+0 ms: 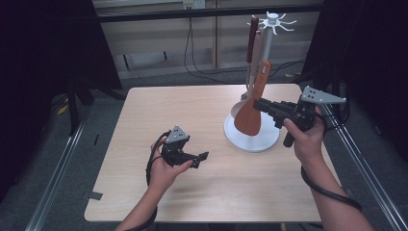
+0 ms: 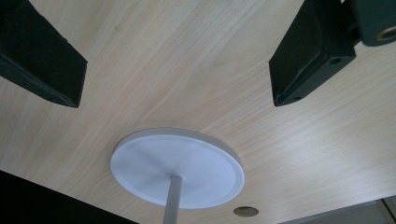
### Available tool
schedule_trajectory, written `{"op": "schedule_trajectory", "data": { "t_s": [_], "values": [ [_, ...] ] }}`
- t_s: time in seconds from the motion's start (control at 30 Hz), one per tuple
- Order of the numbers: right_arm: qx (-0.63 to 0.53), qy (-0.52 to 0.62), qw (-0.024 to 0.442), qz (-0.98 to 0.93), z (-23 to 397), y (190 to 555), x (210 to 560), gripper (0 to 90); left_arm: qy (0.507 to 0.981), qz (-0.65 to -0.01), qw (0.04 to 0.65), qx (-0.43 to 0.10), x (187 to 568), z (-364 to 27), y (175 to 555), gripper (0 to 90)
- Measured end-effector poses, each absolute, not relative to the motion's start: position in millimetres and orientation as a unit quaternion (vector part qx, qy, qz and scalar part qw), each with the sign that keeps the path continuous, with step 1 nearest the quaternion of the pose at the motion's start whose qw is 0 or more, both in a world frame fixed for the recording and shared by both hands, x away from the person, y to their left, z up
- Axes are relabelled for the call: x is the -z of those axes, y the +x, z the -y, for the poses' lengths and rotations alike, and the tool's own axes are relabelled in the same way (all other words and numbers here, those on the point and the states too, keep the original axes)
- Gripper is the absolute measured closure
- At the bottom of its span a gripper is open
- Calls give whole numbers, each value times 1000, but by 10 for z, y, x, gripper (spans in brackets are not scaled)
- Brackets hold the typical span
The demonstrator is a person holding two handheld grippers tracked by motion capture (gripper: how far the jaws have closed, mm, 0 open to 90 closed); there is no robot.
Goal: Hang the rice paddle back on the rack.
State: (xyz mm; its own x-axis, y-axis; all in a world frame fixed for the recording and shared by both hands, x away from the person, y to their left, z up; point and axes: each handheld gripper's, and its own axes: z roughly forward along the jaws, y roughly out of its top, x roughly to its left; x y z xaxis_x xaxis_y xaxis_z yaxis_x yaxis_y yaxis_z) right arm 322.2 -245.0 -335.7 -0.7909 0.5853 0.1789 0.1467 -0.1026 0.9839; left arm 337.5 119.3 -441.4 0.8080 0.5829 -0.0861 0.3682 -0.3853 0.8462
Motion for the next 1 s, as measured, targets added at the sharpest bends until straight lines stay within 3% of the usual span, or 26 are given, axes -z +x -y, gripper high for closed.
{"op": "schedule_trajectory", "data": {
  "t_s": [0.63,1.0],
  "values": [
    [-688,276,171,-649,2606,3499,2959,842,823,-291,475,-107,4429,-1218,3398,41],
    [-699,294,164,-631,2722,3690,2932,841,824,-296,471,-106,4444,-1283,3404,43]
  ]
}}
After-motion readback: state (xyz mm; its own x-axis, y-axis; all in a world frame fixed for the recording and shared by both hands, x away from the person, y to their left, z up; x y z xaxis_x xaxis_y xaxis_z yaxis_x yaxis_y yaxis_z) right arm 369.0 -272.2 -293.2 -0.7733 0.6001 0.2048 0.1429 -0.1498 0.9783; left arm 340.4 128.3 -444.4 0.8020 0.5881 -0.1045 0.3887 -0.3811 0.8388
